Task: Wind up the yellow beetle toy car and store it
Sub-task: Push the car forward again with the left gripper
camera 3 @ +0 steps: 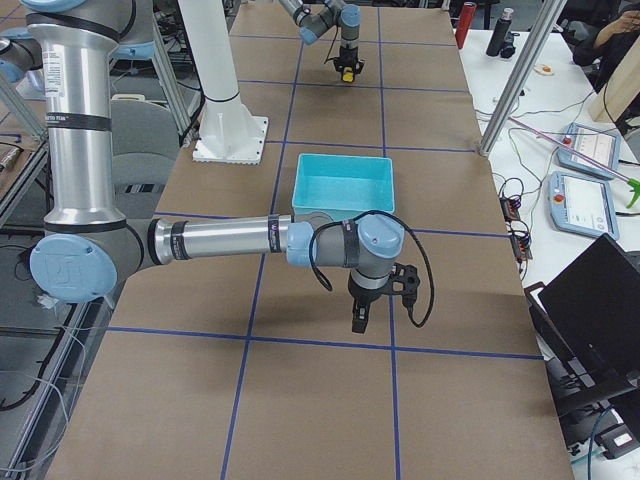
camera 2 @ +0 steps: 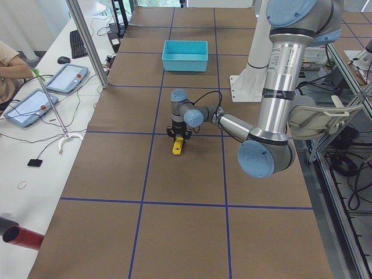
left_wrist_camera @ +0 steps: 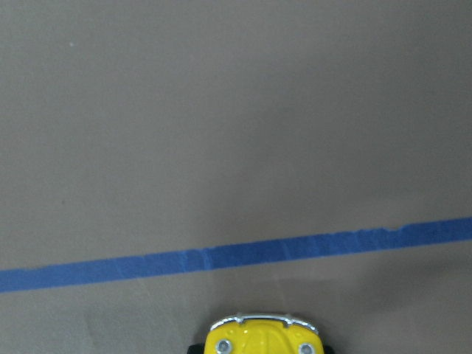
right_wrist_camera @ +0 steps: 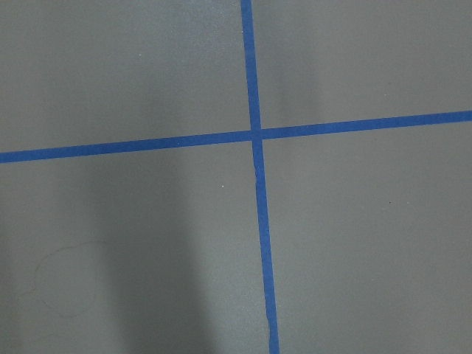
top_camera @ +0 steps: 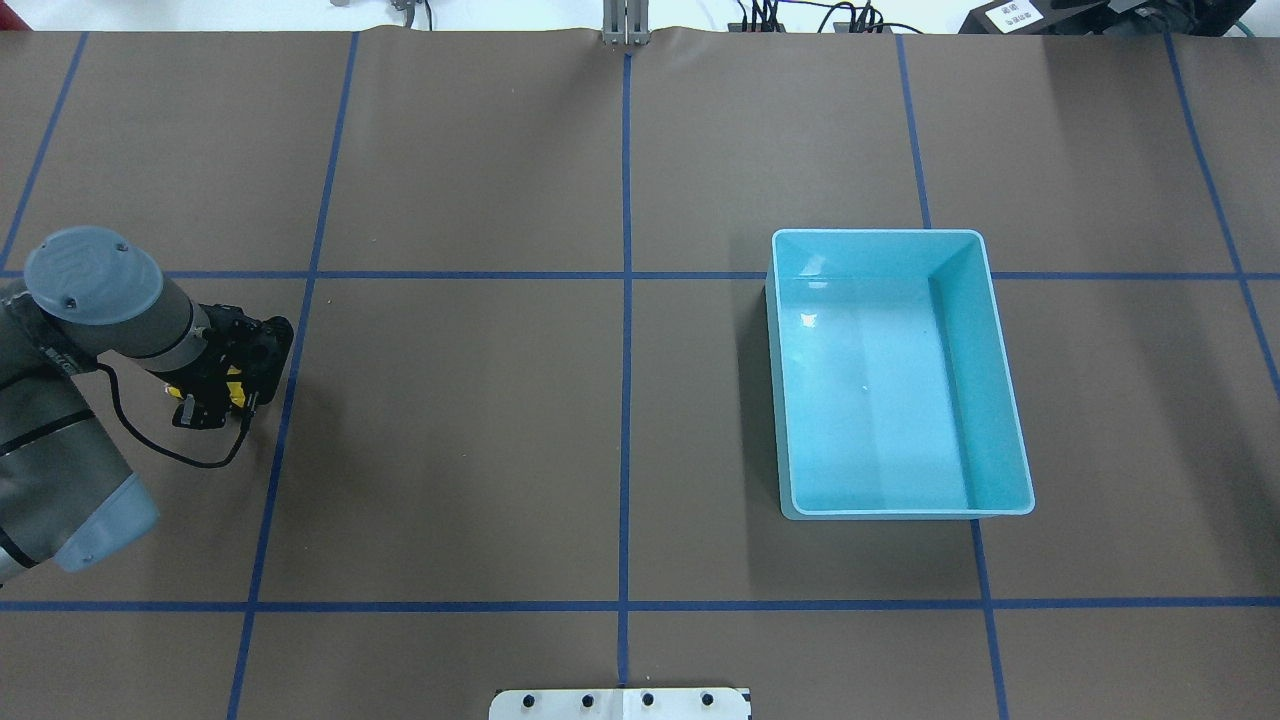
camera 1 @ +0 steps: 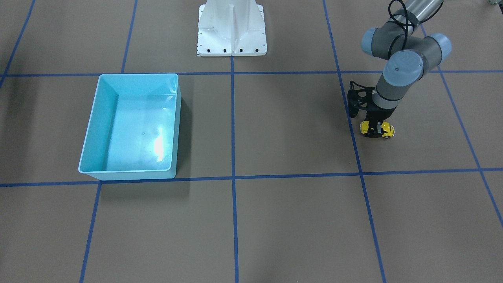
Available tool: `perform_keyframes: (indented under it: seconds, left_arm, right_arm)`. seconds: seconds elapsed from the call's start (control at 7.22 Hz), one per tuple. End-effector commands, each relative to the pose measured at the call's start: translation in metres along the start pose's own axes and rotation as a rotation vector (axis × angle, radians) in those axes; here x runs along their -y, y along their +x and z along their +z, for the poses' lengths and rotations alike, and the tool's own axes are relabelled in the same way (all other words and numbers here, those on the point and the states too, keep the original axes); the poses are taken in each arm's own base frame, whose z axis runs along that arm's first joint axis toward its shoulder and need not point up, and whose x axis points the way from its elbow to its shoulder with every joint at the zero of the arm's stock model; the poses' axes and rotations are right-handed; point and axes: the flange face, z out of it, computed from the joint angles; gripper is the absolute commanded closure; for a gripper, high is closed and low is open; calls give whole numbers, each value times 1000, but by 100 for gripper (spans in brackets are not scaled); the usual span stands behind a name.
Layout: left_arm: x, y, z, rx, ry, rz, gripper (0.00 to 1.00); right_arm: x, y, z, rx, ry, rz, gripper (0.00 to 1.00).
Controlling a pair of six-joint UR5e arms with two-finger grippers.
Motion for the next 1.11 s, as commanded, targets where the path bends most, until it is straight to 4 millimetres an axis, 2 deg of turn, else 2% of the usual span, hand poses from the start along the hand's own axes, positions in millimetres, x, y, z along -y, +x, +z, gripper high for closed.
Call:
perform_keyframes:
  seconds: [0.0,0.69,0.97]
  left_arm:
    - [-2,1,0,-4,7,10,100]
    - [-26,10,-1,11,14,1,100]
    - [-31,7,-3,19,16,12,100]
  right_arm:
    - [0,0,0,0,0,-1,0]
    - [0,-1,1,0,-1,-2,0]
    - [0,-1,1,0,-1,-2,0]
